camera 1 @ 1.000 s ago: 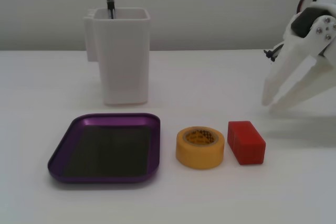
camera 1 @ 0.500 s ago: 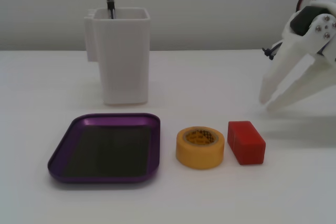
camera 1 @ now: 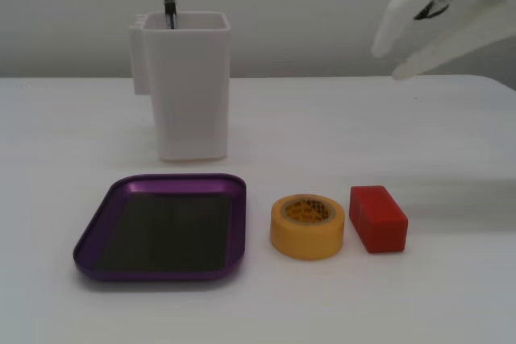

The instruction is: Pick up the red cube and place it in the box.

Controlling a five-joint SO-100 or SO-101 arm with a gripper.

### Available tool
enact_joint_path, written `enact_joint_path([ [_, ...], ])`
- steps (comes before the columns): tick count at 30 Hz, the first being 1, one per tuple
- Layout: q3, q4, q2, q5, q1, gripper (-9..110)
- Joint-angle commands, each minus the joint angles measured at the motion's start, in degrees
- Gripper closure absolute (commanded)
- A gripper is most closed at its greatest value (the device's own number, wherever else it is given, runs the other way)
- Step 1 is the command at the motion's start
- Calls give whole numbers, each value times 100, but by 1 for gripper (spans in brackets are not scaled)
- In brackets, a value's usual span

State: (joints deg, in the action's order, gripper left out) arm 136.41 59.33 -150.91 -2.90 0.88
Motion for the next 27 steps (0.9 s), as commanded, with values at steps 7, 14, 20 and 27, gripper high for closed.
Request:
enact_joint_path([
  [7,-3516,1811,3814,26,492,81],
  [14,-3674,1854,4772,26,668,80],
  [20,-3023,1503,4843,18,659,80],
  [27,-2452,773,4852,18,624,80],
])
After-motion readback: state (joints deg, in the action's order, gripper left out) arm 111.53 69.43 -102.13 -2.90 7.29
